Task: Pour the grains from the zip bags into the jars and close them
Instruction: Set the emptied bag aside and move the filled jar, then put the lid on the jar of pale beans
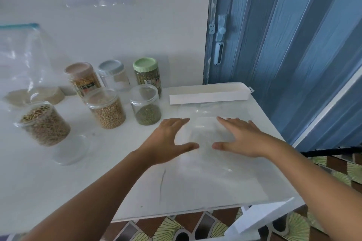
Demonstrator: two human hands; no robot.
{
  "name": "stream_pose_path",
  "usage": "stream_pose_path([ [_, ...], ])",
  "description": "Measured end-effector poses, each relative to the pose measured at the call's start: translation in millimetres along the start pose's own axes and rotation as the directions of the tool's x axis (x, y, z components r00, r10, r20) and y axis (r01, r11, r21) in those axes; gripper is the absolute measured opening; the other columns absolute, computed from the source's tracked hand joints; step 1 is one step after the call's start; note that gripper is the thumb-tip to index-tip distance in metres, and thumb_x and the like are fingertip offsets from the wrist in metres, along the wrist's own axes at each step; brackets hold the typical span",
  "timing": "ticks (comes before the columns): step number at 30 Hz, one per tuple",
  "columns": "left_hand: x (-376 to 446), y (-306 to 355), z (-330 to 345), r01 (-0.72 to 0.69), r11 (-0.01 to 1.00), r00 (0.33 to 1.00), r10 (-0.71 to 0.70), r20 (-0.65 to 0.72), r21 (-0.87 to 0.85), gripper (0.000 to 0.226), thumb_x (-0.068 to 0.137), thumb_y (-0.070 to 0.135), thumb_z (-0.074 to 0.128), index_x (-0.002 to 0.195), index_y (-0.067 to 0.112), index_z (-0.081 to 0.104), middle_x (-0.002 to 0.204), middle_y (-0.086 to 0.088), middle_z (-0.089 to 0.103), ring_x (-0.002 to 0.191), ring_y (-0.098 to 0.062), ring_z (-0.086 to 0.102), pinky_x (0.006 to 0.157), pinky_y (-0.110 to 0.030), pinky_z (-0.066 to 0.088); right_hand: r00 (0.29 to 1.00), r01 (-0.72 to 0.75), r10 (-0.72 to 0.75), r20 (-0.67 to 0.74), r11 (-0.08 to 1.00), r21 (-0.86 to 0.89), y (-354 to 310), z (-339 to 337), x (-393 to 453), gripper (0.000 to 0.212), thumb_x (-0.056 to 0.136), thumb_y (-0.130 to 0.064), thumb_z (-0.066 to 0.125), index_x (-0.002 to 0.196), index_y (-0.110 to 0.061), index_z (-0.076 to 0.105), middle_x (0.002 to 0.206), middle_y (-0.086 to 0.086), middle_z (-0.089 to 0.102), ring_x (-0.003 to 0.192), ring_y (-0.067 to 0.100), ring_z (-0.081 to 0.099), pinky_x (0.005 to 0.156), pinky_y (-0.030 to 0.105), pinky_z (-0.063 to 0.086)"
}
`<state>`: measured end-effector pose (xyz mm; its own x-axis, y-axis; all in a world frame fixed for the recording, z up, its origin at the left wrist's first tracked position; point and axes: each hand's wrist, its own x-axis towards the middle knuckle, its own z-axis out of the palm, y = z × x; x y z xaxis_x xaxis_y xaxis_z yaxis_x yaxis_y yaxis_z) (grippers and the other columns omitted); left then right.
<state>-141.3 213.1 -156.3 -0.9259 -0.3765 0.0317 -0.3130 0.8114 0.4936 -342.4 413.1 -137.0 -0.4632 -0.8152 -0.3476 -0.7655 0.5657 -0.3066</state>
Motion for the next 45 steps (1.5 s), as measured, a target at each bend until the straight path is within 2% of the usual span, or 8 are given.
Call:
stream_pose_path([
  [3, -26.5, -28.9, -41.7, 0.028, 0.999, 0.992, -0.025, -0.12, 0.023, 0.09, 0.085, 0.074, 0.065, 0.159, 0.035, 0.032, 0.157, 0.004, 0.041, 0.145, -0.015, 0.035, 0.12, -0.038, 0.035, 0.997, 0.063, -0.058, -0.055, 0.992, 0.106, -54.9, -6.2, 1.3, 0.103, 0.079, -0.089, 0.054, 0.163, -0.046, 0.013, 0.171, -0.012, 0.017, 0.157, 0.016, 0.019, 0.125, 0.044, 0.025],
  [6, -65.4, -67.7, -87.8, 0.079, 0.993, 0.975, -0.06, -0.214, 0.084, 0.091, 0.085, 0.07, 0.068, 0.159, 0.032, 0.033, 0.159, 0.002, 0.039, 0.146, -0.018, 0.032, 0.118, -0.039, 0.033, 0.992, 0.121, -0.114, -0.055, 0.983, 0.14, -121.8, 1.0, 13.9, 0.099, 0.078, -0.089, 0.057, 0.16, -0.05, 0.019, 0.168, -0.01, 0.023, 0.153, 0.017, 0.028, 0.12, 0.043, 0.033],
  [10, -123.7, -128.6, -145.5, 0.146, 0.977, 0.927, -0.082, -0.365, 0.153, 0.086, 0.086, 0.063, 0.071, 0.157, 0.029, 0.037, 0.154, -0.001, 0.041, 0.143, -0.022, 0.029, 0.117, -0.046, 0.035, 0.974, 0.225, -0.22, -0.049, 0.961, 0.162, -217.7, 18.9, 38.2, 0.101, 0.077, -0.087, 0.061, 0.161, -0.05, 0.019, 0.168, -0.012, 0.026, 0.152, 0.014, 0.031, 0.121, 0.041, 0.033],
  [15, -163.6, -202.6, -194.5, 0.36, 0.932, 0.798, -0.289, -0.528, 0.034, 0.096, 0.081, 0.059, 0.08, 0.158, 0.022, 0.035, 0.153, -0.011, 0.035, 0.145, -0.035, 0.023, 0.12, -0.055, 0.03, 0.95, 0.309, -0.311, -0.012, 0.942, 0.129, -319.0, 44.3, 70.1, 0.106, 0.074, -0.091, 0.059, 0.162, -0.048, 0.016, 0.172, -0.009, 0.02, 0.157, 0.018, 0.024, 0.124, 0.046, 0.029],
  [21, -165.6, -259.6, -218.2, 0.454, 0.868, 0.751, -0.495, -0.437, -0.202, 0.119, 0.075, 0.064, 0.082, 0.164, 0.023, 0.015, 0.162, -0.015, 0.024, 0.151, -0.037, 0.021, 0.121, -0.056, 0.027, 0.946, 0.316, -0.32, 0.054, 0.946, 0.076, -386.6, 68.1, 96.9, 0.1, 0.082, -0.079, 0.065, 0.164, -0.044, 0.018, 0.173, -0.002, 0.018, 0.158, 0.022, 0.018, 0.123, 0.047, 0.025],
  [29, -149.5, -294.2, -221.9, 0.455, 0.815, 0.758, -0.566, -0.325, -0.358, 0.121, 0.071, 0.049, 0.093, 0.162, 0.018, 0.021, 0.16, -0.011, 0.04, 0.145, -0.03, 0.042, 0.115, -0.048, 0.041, 0.935, 0.327, -0.315, 0.162, 0.944, -0.05, -410.3, 95.6, 136.6, 0.126, 0.066, -0.084, 0.074, 0.165, -0.036, 0.014, 0.163, 0.01, 0.033, 0.15, 0.033, 0.034, 0.117, 0.048, 0.038],
  [40, -142.2, -310.2, -224.2, 0.449, 0.772, 0.761, -0.594, -0.26, -0.449, 0.113, 0.062, 0.049, 0.097, 0.155, 0.025, 0.038, 0.15, -0.001, 0.035, 0.127, -0.018, 0.043, 0.101, -0.039, 0.047, 0.915, 0.402, -0.401, 0.035, 0.915, -0.028, -405.6, 98.4, 154.9, 0.125, 0.073, -0.061, 0.083, 0.165, -0.024, 0.006, 0.155, 0.011, 0.035, 0.144, 0.033, 0.036, 0.112, 0.045, 0.042],
  [45, -141.8, -319.3, -224.8, 0.43, 0.782, 0.794, -0.566, -0.223, -0.452, 0.113, 0.054, 0.056, 0.096, 0.147, 0.026, 0.039, 0.145, 0.004, 0.037, 0.13, -0.021, 0.048, 0.105, -0.042, 0.05, 0.923, 0.382, -0.379, -0.061, 0.922, 0.054, -416.2, 78.2, 156.6, 0.132, 0.07, -0.058, 0.085, 0.163, -0.036, -0.006, 0.161, 0.01, 0.03, 0.153, 0.034, 0.023, 0.116, 0.053, 0.039],
])
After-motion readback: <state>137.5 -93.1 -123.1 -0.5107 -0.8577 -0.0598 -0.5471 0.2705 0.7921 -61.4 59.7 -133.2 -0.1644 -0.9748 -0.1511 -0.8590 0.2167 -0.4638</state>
